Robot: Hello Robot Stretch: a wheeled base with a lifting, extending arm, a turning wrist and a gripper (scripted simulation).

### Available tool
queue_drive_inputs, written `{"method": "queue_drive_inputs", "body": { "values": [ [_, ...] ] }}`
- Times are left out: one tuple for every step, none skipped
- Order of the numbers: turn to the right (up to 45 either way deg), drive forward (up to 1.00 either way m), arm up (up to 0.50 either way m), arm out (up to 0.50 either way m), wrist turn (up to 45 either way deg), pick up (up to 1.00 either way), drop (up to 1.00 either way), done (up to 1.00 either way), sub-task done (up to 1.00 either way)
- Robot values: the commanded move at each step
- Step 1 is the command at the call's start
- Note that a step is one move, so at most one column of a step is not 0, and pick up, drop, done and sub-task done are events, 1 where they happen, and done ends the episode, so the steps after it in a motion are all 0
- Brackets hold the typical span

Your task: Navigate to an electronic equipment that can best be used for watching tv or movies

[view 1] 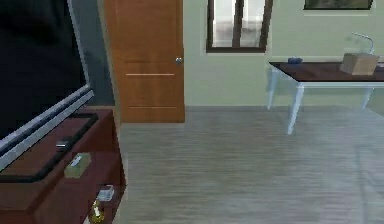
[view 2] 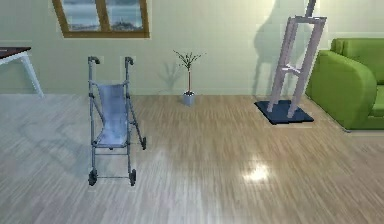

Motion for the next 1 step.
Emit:
{"method": "queue_drive_inputs", "body": {
  "values": [
    [0.0, 0.10, 0.00, 0.00, 0.0, 0.00, 0.00, 0.00, 0.00]
  ]
}}
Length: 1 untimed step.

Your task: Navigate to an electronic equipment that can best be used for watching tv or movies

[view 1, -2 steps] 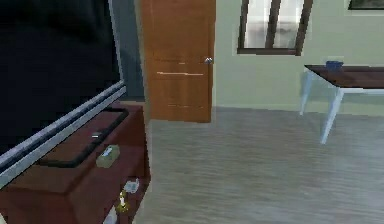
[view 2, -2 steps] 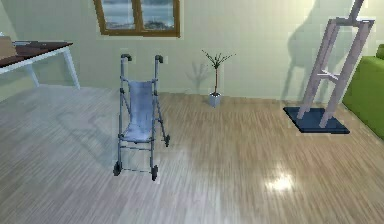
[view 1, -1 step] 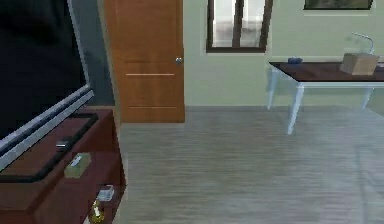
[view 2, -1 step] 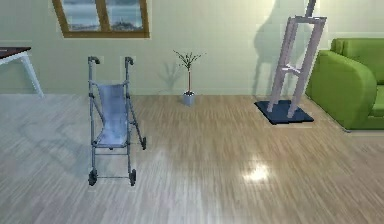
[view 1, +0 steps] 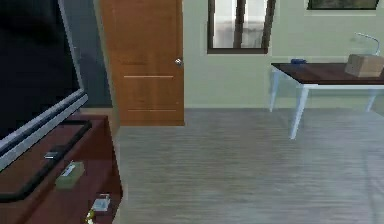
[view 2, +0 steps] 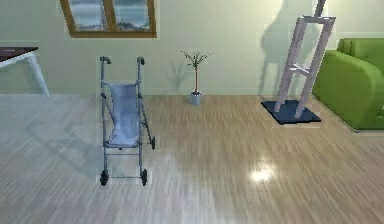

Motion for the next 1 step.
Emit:
{"method": "queue_drive_inputs", "body": {
  "values": [
    [-42.0, 0.00, 0.00, 0.00, 0.0, 0.00, 0.00, 0.00, 0.00]
  ]
}}
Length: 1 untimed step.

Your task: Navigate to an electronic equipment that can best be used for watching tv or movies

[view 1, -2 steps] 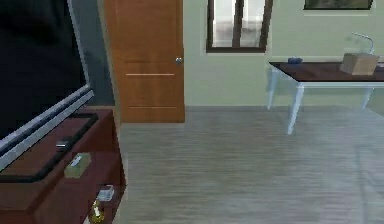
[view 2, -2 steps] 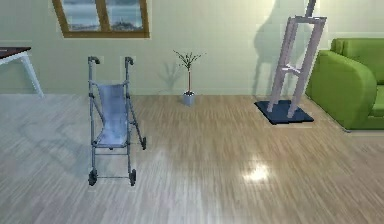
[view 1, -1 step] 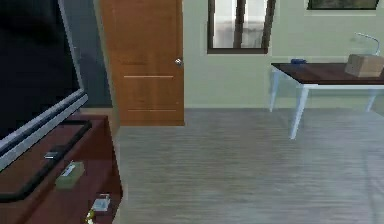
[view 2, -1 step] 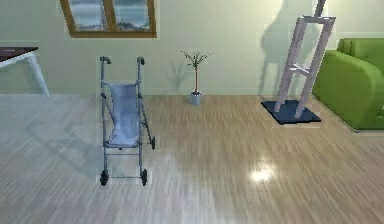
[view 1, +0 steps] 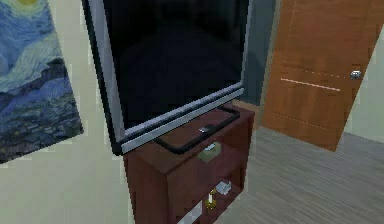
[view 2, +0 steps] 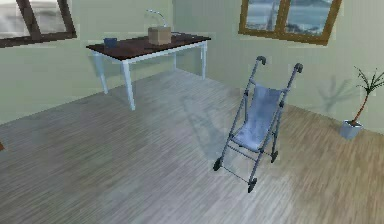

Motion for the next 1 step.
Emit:
{"method": "queue_drive_inputs", "body": {
  "values": [
    [0.0, 0.00, 0.00, 0.00, 0.0, 0.00, 0.00, 1.00, 0.00]
  ]
}}
